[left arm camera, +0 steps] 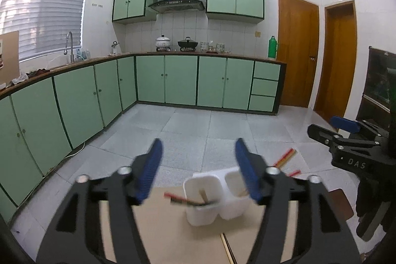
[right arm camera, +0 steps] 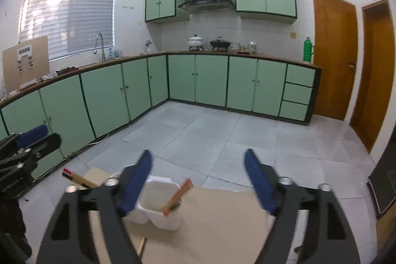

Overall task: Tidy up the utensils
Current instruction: 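Open both tools and pull them back from the holder, then move both open tools over the black and red chopsticks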

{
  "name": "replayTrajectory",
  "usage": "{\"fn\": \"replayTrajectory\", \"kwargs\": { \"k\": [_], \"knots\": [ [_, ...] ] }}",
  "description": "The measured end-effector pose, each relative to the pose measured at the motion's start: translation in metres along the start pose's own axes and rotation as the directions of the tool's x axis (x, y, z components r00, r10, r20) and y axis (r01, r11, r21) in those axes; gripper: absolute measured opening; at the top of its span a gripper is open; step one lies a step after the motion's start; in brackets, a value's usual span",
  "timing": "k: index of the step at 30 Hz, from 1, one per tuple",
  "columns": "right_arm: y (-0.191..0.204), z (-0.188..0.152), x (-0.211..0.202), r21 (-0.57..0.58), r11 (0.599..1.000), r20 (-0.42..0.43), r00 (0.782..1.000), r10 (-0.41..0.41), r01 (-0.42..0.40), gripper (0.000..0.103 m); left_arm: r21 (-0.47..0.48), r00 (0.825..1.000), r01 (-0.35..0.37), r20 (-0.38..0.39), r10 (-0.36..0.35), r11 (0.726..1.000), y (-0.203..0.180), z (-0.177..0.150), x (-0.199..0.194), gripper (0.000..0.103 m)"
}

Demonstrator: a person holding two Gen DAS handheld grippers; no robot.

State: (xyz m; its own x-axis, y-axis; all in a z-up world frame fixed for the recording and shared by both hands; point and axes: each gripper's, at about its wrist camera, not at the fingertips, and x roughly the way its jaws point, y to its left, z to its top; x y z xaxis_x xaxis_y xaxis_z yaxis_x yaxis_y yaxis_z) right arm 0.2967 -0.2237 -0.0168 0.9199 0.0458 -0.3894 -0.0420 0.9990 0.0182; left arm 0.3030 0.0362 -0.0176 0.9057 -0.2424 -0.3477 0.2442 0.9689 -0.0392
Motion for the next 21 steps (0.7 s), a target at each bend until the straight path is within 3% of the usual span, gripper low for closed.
{"fn": "replayTrajectory", "kwargs": {
  "k": [4,11,17,21],
  "knots": [
    [-0.002,-0.023,-0.032,0.005,1.0,0.016,1.0,0.005,-0.005,0.097,-0.015,1.0,0.007,-0.007,-0.007,1.0,-0.001,-0.03,-0.03,0.077],
    [0.002,-0.088,-0.069,0.041,0.999,-0.047,0.998,0.035,-0.033,0.097,-0.049,0.993,-0.003,-0.117,-0.003,0.999,0.0,-0.102,-0.058,0.083],
    [-0.001,-0.147,-0.075,0.125,0.992,-0.165,0.985,0.047,-0.027,0.097,-0.025,0.965,-0.045,-0.258,0.037,0.999,0.004,-0.169,-0.068,0.084],
    [0.001,-0.182,-0.071,0.12,0.993,-0.241,0.97,0.019,0.01,0.097,-0.015,0.943,-0.06,-0.329,0.051,0.998,0.008,-0.2,-0.071,0.084]
  ]
}}
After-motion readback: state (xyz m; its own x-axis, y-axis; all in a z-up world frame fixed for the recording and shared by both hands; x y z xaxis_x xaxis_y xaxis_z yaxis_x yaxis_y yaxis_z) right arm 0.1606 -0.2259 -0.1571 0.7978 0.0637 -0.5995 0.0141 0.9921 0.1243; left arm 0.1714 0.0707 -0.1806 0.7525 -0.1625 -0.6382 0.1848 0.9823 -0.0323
